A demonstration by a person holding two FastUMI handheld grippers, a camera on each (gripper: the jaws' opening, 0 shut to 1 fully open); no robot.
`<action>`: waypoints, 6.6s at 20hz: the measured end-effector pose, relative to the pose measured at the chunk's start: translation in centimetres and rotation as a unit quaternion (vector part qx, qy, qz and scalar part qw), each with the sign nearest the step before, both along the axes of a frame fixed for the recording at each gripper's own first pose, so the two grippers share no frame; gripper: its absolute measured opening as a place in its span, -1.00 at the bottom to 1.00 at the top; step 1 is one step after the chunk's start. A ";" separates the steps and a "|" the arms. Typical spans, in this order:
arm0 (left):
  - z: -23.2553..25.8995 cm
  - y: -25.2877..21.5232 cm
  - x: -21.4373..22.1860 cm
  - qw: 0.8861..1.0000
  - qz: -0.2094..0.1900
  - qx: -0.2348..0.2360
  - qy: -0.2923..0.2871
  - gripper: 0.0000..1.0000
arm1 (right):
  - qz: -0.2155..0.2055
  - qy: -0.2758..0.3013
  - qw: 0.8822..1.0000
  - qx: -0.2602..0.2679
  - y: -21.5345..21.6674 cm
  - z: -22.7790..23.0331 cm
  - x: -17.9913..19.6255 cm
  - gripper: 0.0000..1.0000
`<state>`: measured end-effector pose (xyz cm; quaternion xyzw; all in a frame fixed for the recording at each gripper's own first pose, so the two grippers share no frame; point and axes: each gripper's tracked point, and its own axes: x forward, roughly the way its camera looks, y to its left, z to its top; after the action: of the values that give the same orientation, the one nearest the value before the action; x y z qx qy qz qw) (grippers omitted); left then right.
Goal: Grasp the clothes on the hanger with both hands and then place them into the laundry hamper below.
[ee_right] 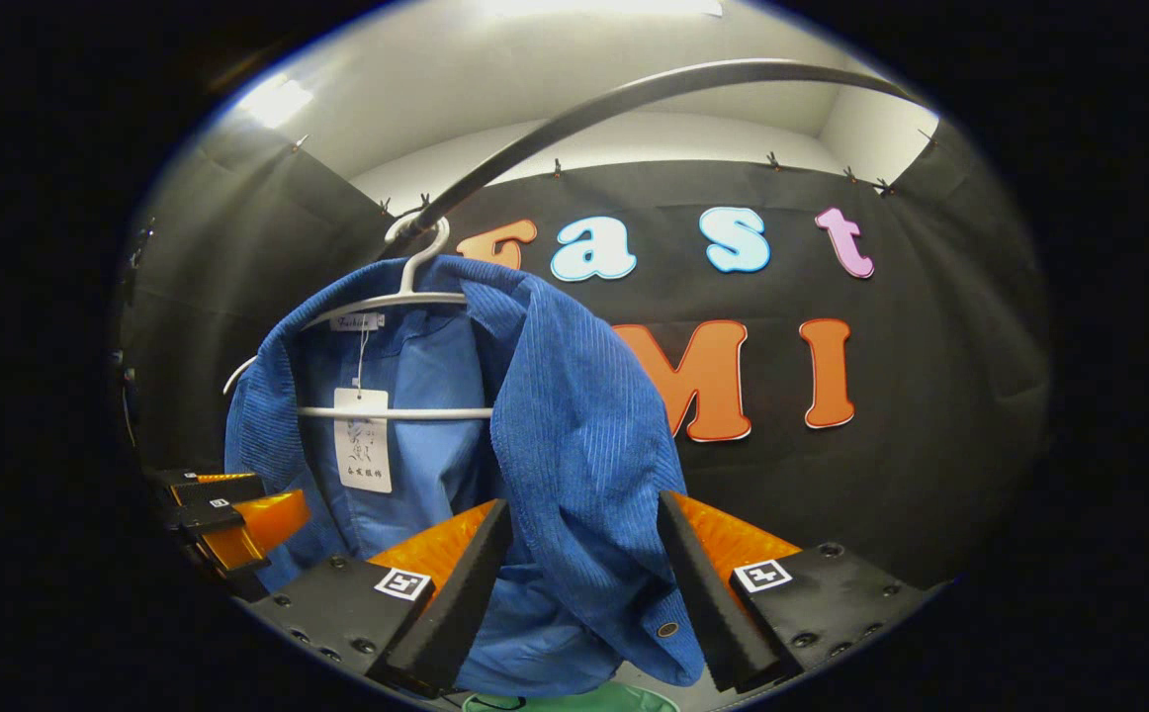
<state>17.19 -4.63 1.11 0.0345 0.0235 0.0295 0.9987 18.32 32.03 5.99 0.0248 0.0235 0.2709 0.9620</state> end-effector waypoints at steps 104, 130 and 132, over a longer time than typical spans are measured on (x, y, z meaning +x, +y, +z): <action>2.4 11.4 -2.9 0.997 -0.030 -0.074 0.011 -1.00 | 0.098 0.230 0.950 0.186 -2.4 -9.9 10.1 -0.84; -2.0 -11.1 -2.7 0.983 -0.172 -0.014 0.059 -1.00 | 0.041 0.183 0.982 0.033 -8.1 -9.7 1.8 -0.84; -2.3 -13.7 -2.2 0.980 -0.186 -0.019 0.063 -1.00 | 0.038 0.179 0.983 0.021 -8.1 -9.8 1.8 -0.84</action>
<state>14.99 -18.36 -1.22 0.0206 0.0805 -0.1597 0.9837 20.17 23.95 -3.83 0.0925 0.1904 0.2989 0.9305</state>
